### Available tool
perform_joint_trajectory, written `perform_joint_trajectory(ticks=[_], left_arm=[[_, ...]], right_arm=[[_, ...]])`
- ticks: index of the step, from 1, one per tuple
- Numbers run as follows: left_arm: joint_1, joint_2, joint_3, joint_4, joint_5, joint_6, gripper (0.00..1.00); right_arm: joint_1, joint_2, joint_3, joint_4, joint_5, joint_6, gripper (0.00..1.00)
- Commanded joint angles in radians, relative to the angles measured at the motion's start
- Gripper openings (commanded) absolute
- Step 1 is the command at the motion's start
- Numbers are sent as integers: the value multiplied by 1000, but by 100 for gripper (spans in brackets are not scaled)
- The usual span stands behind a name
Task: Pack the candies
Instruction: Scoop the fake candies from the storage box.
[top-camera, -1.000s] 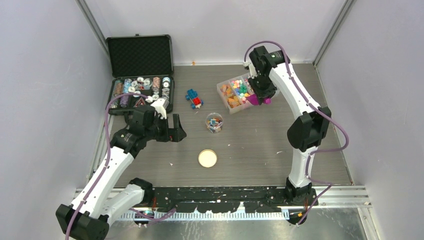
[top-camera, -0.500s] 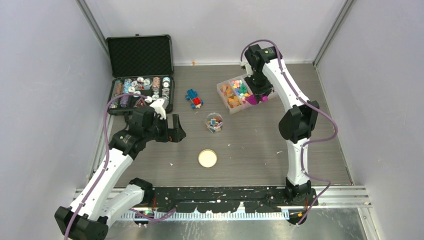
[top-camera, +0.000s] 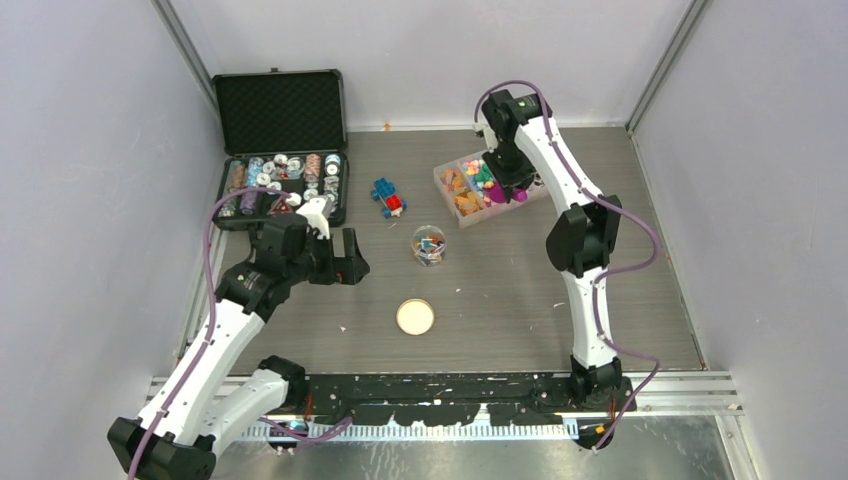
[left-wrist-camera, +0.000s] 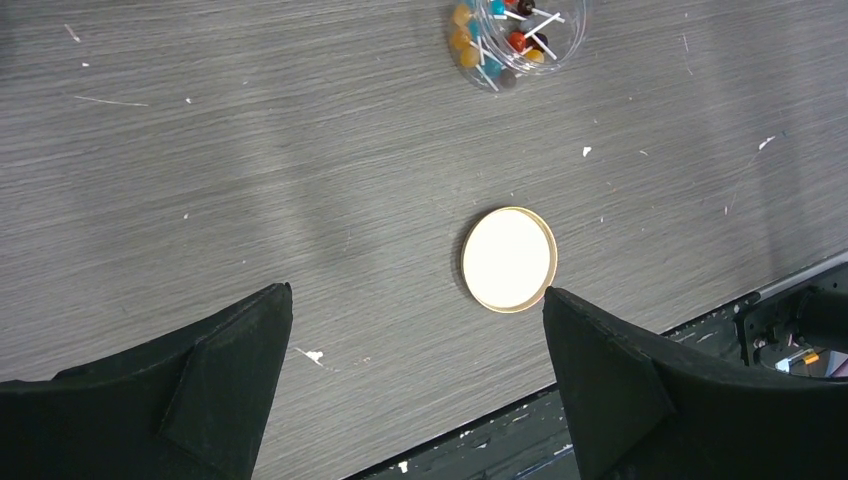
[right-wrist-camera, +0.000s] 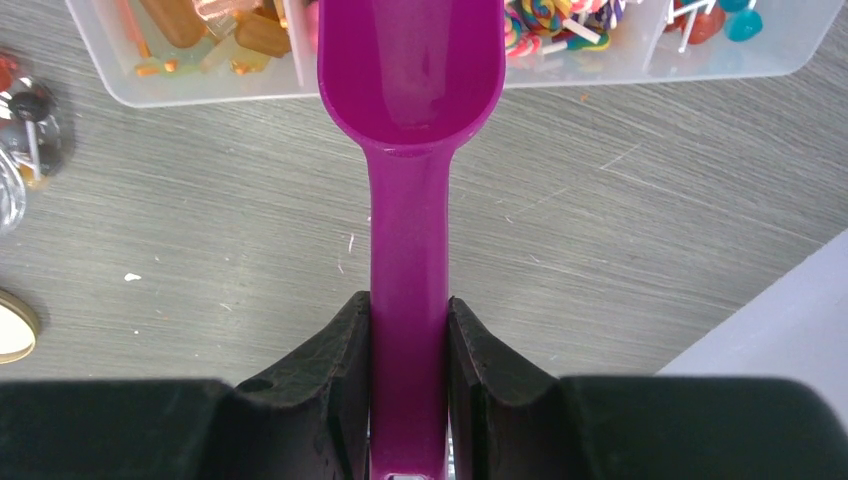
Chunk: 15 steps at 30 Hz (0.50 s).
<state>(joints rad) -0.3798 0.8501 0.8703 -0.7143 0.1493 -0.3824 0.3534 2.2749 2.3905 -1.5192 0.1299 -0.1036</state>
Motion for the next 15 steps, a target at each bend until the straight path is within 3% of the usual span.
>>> perform_joint_trajectory(ticks=[1,15], left_arm=[[-7,-21,7,8,-25,7,98],[-10,-20,10,6,-34,7,98]], right_arm=[[-2,20,31,11,1,-16,0],[-37,-57,-139,181,-45,-28,1]])
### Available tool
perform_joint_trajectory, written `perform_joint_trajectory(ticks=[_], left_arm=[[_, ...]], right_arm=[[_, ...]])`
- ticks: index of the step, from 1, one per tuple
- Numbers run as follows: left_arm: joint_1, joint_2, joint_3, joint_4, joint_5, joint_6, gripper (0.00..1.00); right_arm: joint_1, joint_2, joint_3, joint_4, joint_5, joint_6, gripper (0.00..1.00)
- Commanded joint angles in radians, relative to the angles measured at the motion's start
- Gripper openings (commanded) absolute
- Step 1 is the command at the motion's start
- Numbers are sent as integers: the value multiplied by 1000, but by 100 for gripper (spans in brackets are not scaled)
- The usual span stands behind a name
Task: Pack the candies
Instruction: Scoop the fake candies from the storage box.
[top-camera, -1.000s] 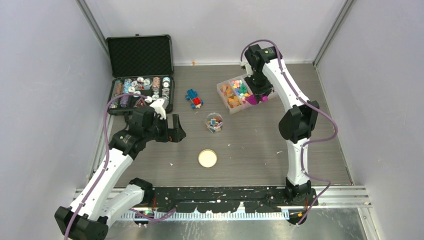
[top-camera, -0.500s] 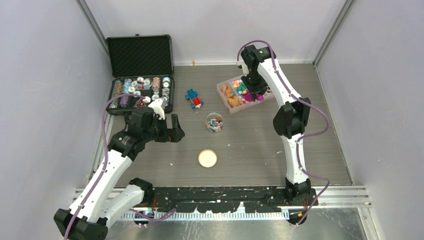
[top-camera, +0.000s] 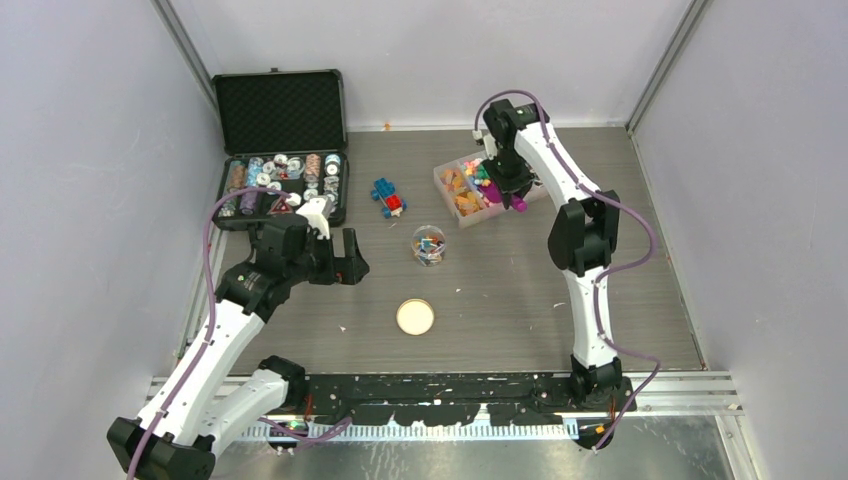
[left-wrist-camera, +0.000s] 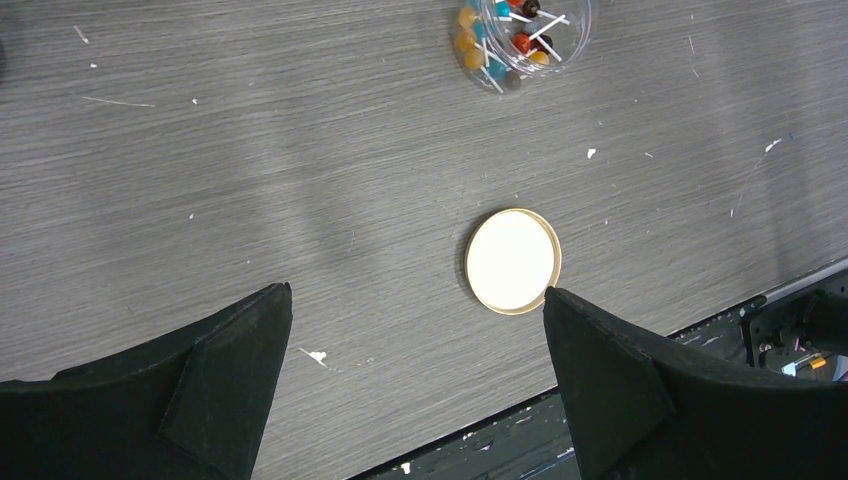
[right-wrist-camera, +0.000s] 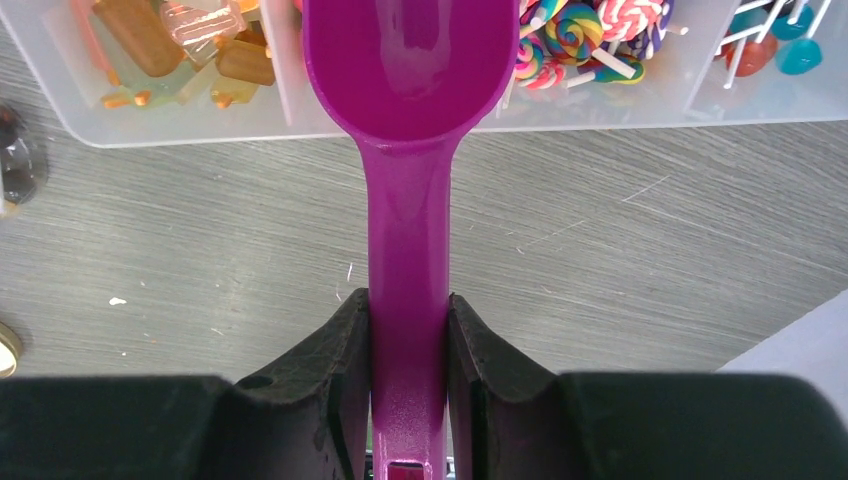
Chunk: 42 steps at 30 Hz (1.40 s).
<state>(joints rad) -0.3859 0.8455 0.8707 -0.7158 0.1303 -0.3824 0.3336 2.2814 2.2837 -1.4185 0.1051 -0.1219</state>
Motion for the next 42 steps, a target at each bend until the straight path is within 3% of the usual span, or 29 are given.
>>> perform_joint_trajectory(ticks=[1,23,42], left_arm=[[-4,-15,11,7,-15,7,98],[-4,-8,11,11,-12,7,99],[-4,-5,10,11,-14,6,98]], right_arm=[[-18,-67,-41,86,-22,-10,1],[-73,-257,-453,399,-68,-15,0],[-93,-393,-682,614,-87,-37,1]])
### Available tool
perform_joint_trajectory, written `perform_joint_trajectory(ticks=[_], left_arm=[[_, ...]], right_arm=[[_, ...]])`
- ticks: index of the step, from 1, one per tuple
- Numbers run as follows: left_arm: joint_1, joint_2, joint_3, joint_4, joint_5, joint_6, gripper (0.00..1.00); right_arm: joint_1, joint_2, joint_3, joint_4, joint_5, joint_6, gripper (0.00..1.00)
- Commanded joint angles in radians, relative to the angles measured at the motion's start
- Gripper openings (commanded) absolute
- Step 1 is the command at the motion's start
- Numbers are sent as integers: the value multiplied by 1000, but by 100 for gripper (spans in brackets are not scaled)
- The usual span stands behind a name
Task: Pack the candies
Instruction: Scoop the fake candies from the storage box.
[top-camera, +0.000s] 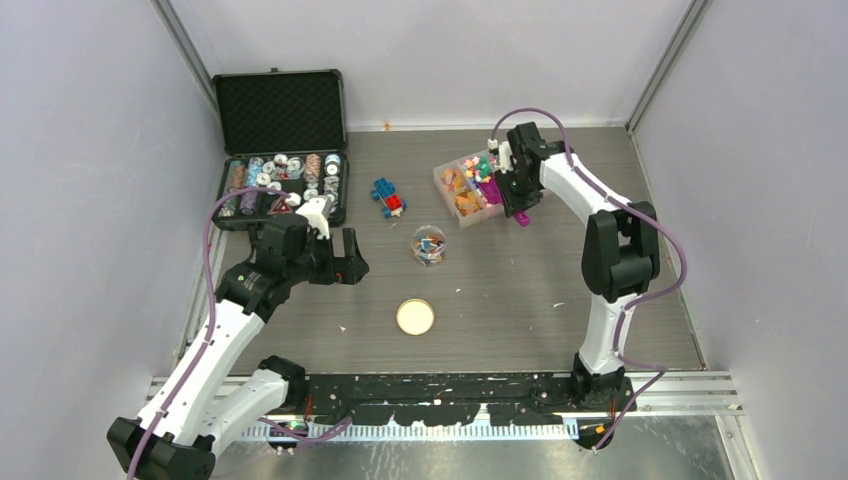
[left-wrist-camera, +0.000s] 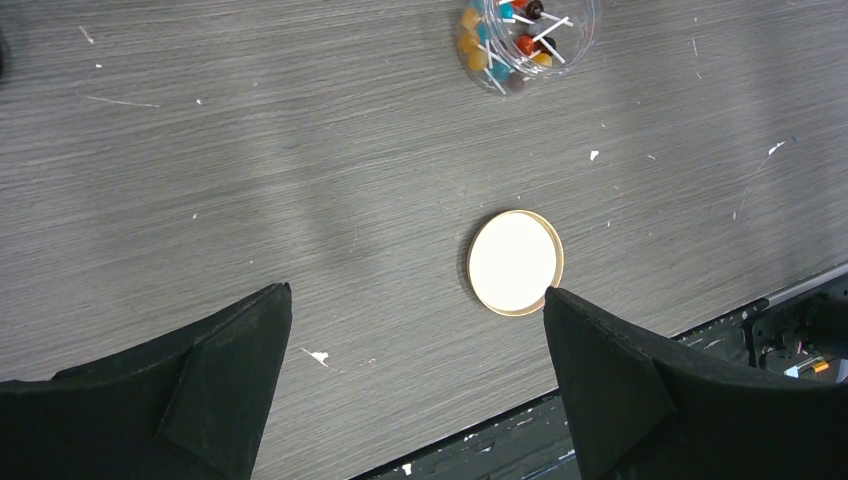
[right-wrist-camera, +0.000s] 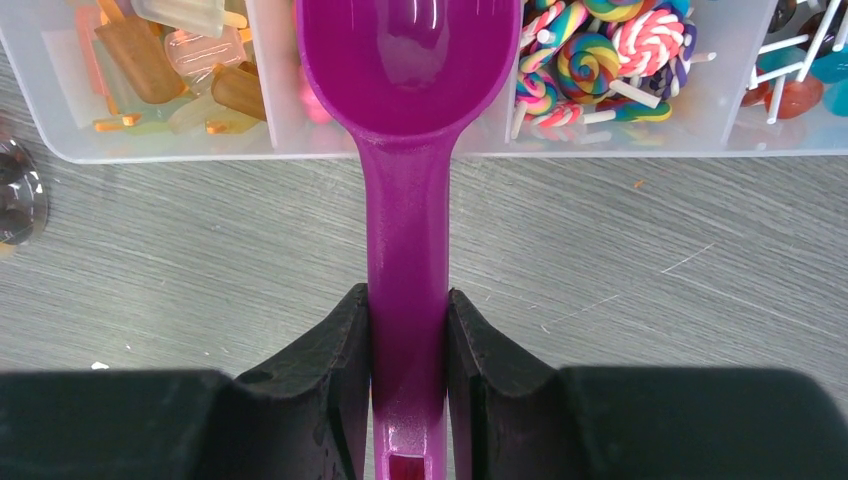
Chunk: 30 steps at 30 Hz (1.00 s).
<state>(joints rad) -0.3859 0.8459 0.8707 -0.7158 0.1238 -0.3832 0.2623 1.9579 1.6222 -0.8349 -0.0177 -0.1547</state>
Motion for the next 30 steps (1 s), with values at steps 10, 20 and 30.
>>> perform_joint_trajectory(ticks=[10,20,30], left_arm=[[-4,-4,7,9,-4,4,98],[-4,-9,12,-16,-1,9,99],[-4,-75,6,-96,-37,47,99]], right_arm=[[-22,-149,-116,119,48,-35,0],[-21,-223,-198,208,32,-53,1],[-22,-322,-254,229,-15,-74,1]])
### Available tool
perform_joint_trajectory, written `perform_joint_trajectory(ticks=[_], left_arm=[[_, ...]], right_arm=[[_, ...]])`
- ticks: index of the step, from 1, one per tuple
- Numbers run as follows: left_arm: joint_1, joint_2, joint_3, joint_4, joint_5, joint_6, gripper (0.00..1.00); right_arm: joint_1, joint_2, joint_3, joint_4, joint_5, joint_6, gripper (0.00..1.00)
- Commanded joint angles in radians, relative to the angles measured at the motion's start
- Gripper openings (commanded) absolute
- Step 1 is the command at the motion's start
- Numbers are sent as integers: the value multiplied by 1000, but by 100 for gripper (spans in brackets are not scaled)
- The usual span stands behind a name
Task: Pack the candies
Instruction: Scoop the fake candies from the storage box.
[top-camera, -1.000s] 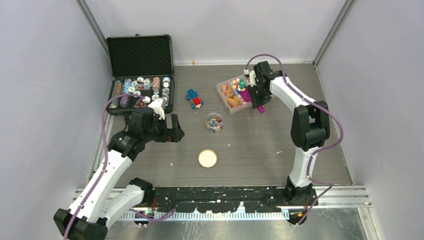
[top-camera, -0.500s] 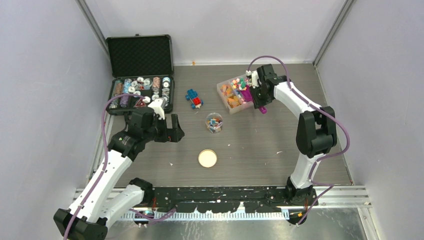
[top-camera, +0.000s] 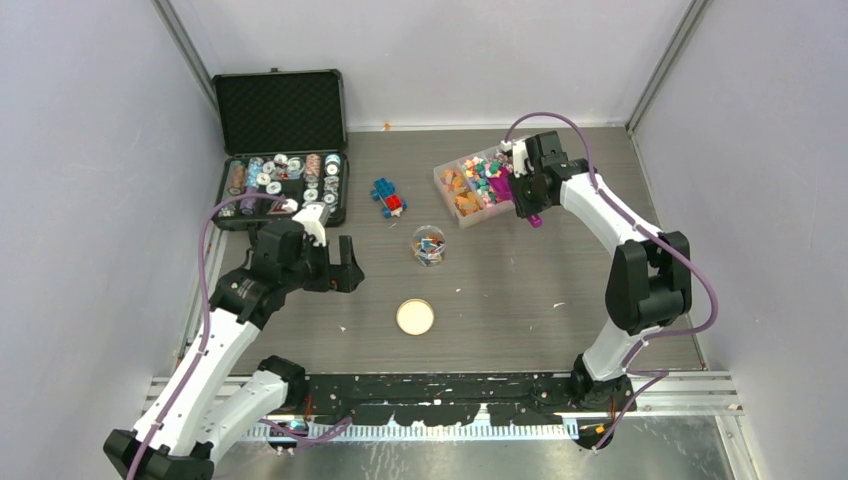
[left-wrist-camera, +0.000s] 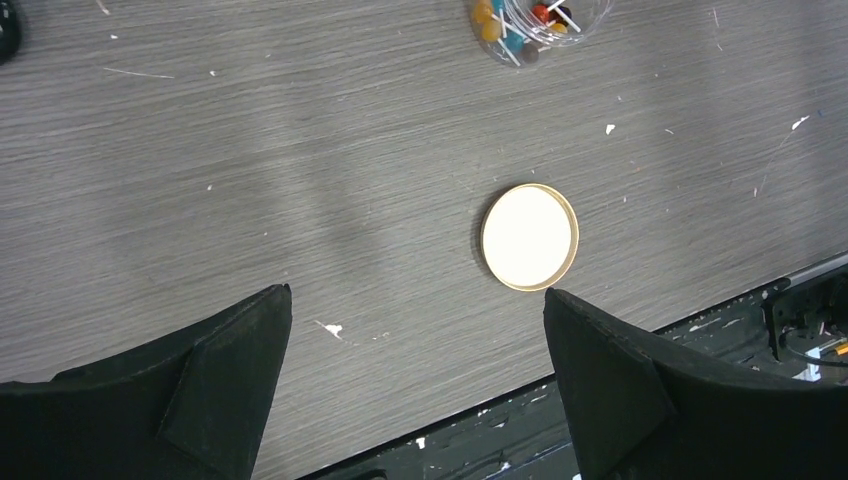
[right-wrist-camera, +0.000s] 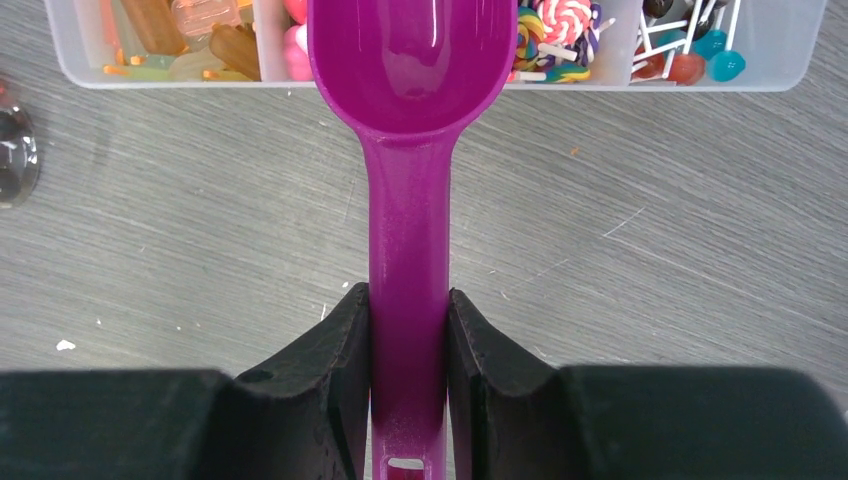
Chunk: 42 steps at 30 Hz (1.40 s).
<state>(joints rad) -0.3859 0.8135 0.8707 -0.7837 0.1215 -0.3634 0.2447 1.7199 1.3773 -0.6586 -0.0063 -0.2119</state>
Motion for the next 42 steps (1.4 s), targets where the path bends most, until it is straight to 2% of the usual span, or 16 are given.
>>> perform_joint_trajectory(ticks=[1,9,26,34,42], left_arm=[[-4,-51,2,-27,-38,27,98],[-5,-66,-20,-3,-38,38,99],[-8,-69,-24,-3,-42,38,99],[-8,-60,-22,-5,-47,38,99],[-9,-61,-22,-5,-46,38,99]], right_arm=[[-5,-91,-13,53,-32,-18,1],[-4,-155,-50,57,-83,-29,1],[53,-350,-200,204,-188,-44,1],[116,-365,-180,139,-178,-74,1],[252,-343,-123,-20,-65,-119,0]])
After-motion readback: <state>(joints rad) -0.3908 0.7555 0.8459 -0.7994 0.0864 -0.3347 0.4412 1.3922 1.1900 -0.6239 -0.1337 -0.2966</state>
